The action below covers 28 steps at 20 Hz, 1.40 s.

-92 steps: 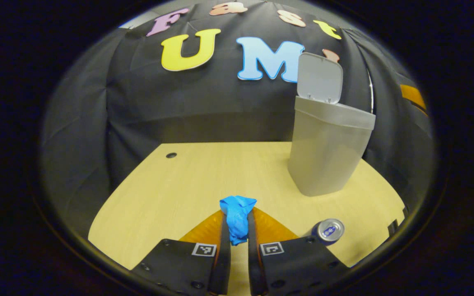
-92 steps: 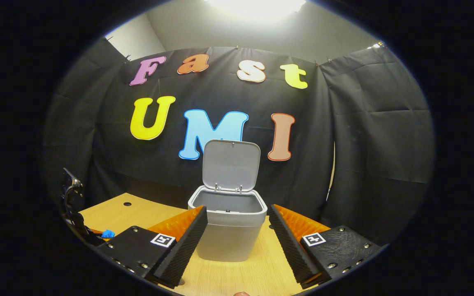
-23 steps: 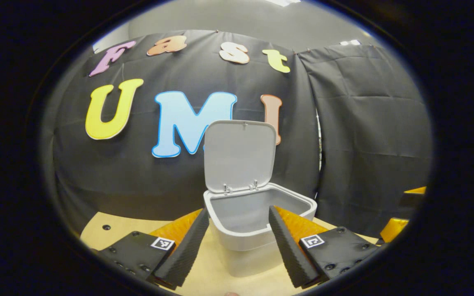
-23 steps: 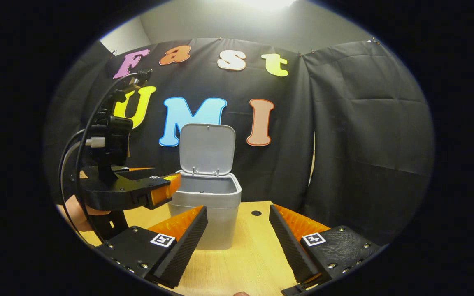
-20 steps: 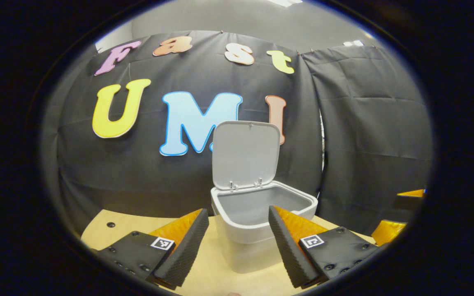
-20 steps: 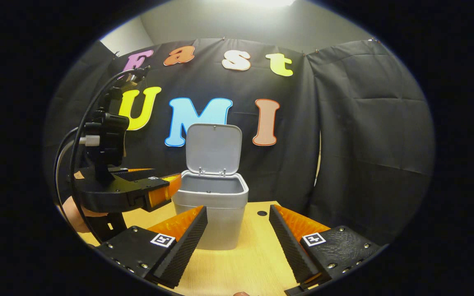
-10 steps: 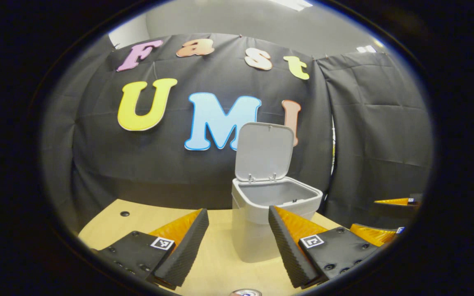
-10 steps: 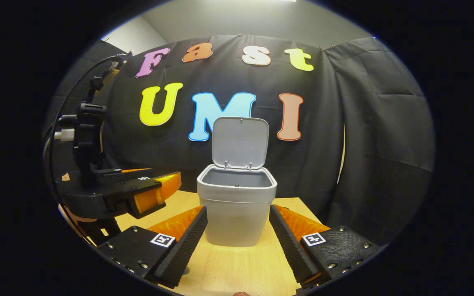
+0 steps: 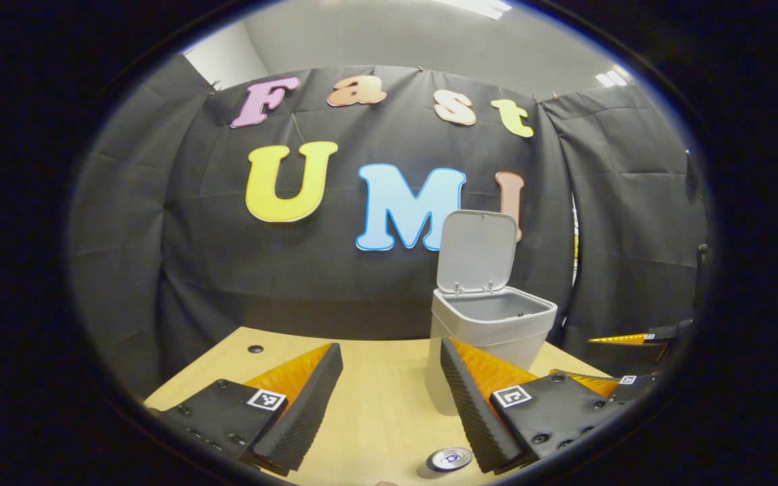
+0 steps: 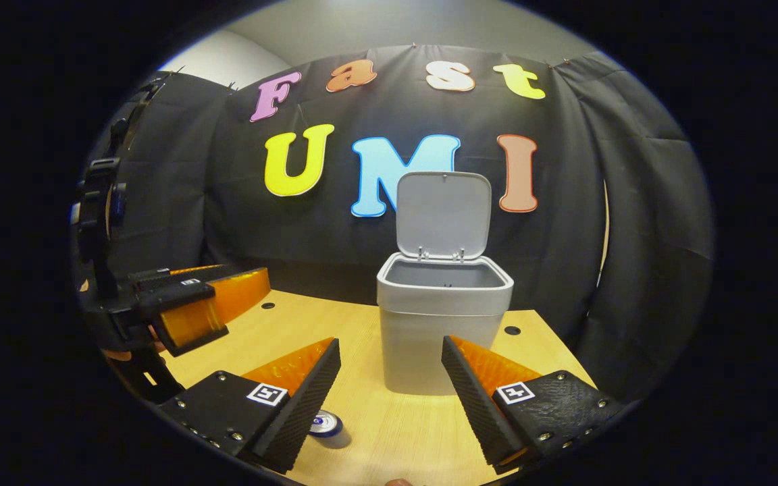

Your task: Press the lid of the desktop garbage bin to open it, pick up the crumpled paper on the desktop and throw it into the bin, then pick up the pop can on the desktop and drop it into the bin, and finally close the garbage bin lid.

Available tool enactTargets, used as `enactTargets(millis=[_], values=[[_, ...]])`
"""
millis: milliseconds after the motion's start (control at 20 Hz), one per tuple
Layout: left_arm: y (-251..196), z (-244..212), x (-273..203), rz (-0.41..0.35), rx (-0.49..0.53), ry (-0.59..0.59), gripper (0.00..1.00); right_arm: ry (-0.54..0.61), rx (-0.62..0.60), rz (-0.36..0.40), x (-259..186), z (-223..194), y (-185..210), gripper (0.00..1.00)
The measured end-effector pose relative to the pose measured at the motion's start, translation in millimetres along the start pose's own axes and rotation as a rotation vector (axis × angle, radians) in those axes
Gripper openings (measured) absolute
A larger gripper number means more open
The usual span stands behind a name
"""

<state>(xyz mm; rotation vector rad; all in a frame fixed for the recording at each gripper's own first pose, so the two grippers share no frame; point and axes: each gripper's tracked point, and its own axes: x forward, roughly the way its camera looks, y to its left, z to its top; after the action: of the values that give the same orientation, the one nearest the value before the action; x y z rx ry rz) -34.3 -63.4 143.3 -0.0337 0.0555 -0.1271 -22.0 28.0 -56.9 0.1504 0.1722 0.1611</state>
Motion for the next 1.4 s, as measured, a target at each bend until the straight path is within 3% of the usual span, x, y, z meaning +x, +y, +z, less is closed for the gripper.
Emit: enactTargets(millis=[400, 800, 1050, 1400], values=[[33, -3, -30, 0.045, 0.0, 0.004, 0.96, 0.109, 0.015, 0.104, 20, -35, 51, 0.96], [59, -4, -38, 0.093, 0.003, -0.001, 0.95, 0.336, -0.028, 0.189, 38, -98, 78, 0.97], [61, -18, -35, 0.113, -0.024, 0.03, 0.96, 0.499, -0.03, 0.214, 48, -140, 87, 0.98], [69, -25, -35, 0.142, -0.028, 0.054, 0.96, 0.614, -0.07, 0.22, 52, -171, 93, 0.97]])
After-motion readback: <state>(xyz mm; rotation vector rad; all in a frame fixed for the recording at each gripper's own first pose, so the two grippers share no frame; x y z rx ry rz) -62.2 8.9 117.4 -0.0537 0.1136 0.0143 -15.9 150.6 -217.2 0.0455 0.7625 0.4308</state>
